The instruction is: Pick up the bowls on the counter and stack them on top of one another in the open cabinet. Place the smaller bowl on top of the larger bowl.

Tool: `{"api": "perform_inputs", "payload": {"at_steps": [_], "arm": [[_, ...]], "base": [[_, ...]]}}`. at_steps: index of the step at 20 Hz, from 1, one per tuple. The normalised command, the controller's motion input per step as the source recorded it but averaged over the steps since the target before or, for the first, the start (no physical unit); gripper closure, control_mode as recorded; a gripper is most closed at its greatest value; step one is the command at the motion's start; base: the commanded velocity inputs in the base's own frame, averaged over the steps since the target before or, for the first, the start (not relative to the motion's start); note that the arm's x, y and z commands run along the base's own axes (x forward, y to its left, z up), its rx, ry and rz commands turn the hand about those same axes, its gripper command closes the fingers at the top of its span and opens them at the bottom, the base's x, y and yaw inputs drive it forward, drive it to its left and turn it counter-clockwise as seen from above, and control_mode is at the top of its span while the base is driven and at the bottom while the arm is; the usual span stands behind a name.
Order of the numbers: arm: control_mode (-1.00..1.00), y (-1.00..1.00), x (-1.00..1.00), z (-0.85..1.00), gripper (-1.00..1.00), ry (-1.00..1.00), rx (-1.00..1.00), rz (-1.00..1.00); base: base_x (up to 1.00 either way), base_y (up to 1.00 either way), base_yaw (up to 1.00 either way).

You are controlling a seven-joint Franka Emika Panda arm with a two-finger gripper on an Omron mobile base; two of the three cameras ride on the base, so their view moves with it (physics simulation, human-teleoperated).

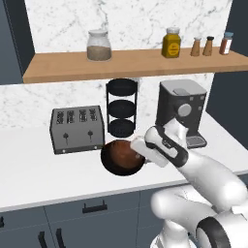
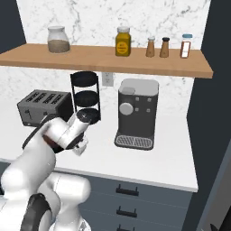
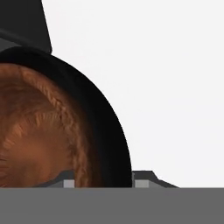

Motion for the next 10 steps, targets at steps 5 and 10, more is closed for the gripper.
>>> {"api": "perform_inputs", "payload": {"at_steps": [5, 10], "arm": [[-1.0, -0.82, -0.71, 1.0, 1.0, -0.15, 0.28, -0.21], [-1.0, -0.53, -0.4, 1.0, 1.0, -0.24, 0.26, -0.22]], "base": [[0.0, 0.0, 0.0], [0.0, 0.0, 0.0]]}}
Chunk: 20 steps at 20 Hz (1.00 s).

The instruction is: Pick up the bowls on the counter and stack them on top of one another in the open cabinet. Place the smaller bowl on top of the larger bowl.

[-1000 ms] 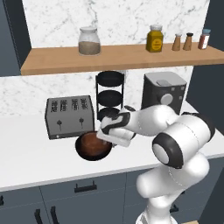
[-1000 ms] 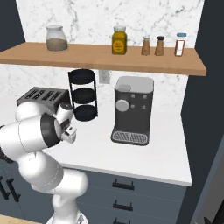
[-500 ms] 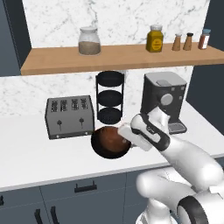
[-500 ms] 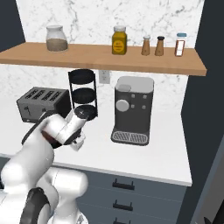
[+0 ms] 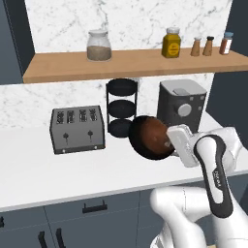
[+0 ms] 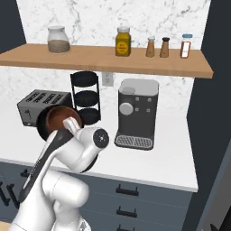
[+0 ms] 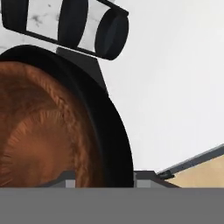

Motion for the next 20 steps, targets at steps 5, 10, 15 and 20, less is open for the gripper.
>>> {"api": "perform_inputs", "payload": {"at_steps": [5, 10, 15, 20], "arm": [[-1.0, -0.18, -0.12, 1.0, 1.0, -0.12, 0.17, -0.27], [-1.0, -0.01, 0.0, 1.0, 1.0, -0.04, 0.1, -0.26], [-1.0, -0.16, -0.09, 1.0, 1.0, 0.13, 0.09, -0.16], [-1.0, -0.32, -0.3, 1.0, 1.0, 0.19, 0.1, -0.1]], "base": [[0.0, 0.0, 0.0], [0.0, 0.0, 0.0], [0.0, 0.0, 0.0], [0.0, 0.0, 0.0]]}}
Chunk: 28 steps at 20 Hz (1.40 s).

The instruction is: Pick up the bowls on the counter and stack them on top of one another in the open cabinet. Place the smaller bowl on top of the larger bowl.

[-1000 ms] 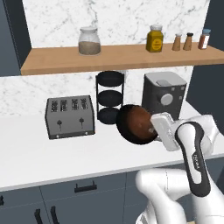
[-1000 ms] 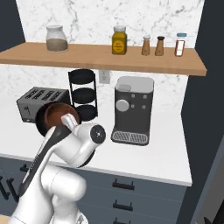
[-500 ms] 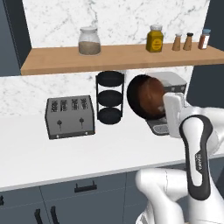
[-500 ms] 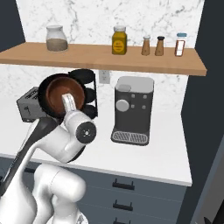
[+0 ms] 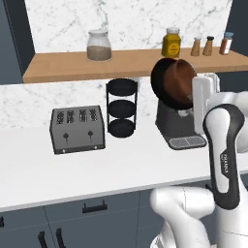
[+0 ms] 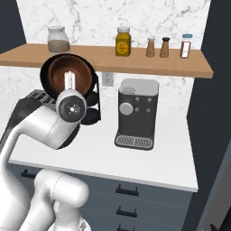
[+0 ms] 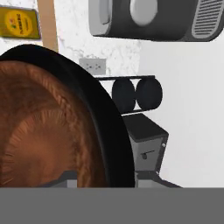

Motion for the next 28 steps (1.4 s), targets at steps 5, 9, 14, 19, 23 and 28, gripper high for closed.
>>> {"api": "perform_inputs", "payload": {"at_steps": [5, 9, 14, 19, 23, 28], "arm": [[-1.0, -0.04, 0.3, 1.0, 1.0, 0.16, 0.03, -0.08], [-1.0, 0.16, 0.97, 1.0, 1.0, 0.26, 0.0, -0.06], [-1.0, 0.39, 1.0, 0.7, 1.0, 0.27, -0.05, -0.04], [-1.0, 0.19, 0.63, -0.41, 1.0, 0.07, -0.13, -0.02], [-1.0, 0.0, 0.66, -0.71, 1.0, 0.03, -0.03, -0.01], [-1.0, 0.0, 0.96, -0.35, 1.0, 0.0, 0.0, -0.06]], "base": [[0.0, 0.0, 0.0], [0.0, 0.0, 0.0], [0.0, 0.0, 0.0], [0.0, 0.0, 0.0], [0.0, 0.0, 0.0], [0.0, 0.0, 0.0]]}}
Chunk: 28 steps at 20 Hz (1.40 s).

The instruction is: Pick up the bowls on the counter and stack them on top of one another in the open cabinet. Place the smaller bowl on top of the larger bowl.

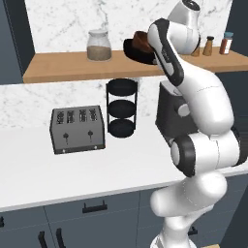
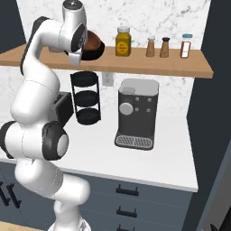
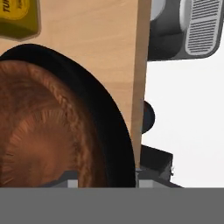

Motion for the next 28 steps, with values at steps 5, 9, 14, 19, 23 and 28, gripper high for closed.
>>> {"api": "perform_inputs", "payload": {"at_steps": [5, 9, 14, 19, 23, 28], "arm": [[-1.0, 0.16, 1.0, -0.17, 1.0, 0.0, -0.01, -0.09], [-1.0, 0.17, 0.61, -0.11, -1.0, 0.0, -0.03, -0.1], [-1.0, -0.09, -0.53, -0.05, -1.0, -0.08, 0.01, 0.0], [-1.0, -0.62, -1.0, -0.53, -1.0, -0.34, 0.1, 0.0], [-1.0, -0.79, -1.0, -0.98, -1.0, -0.39, 0.09, 0.0], [-1.0, -0.94, -1.0, -1.0, -1.0, -0.36, 0.11, 0.0]], "base": [[0.0, 0.0, 0.0], [0.0, 0.0, 0.0], [0.0, 0.0, 0.0], [0.0, 0.0, 0.0], [0.0, 0.0, 0.0], [0.0, 0.0, 0.0]]}}
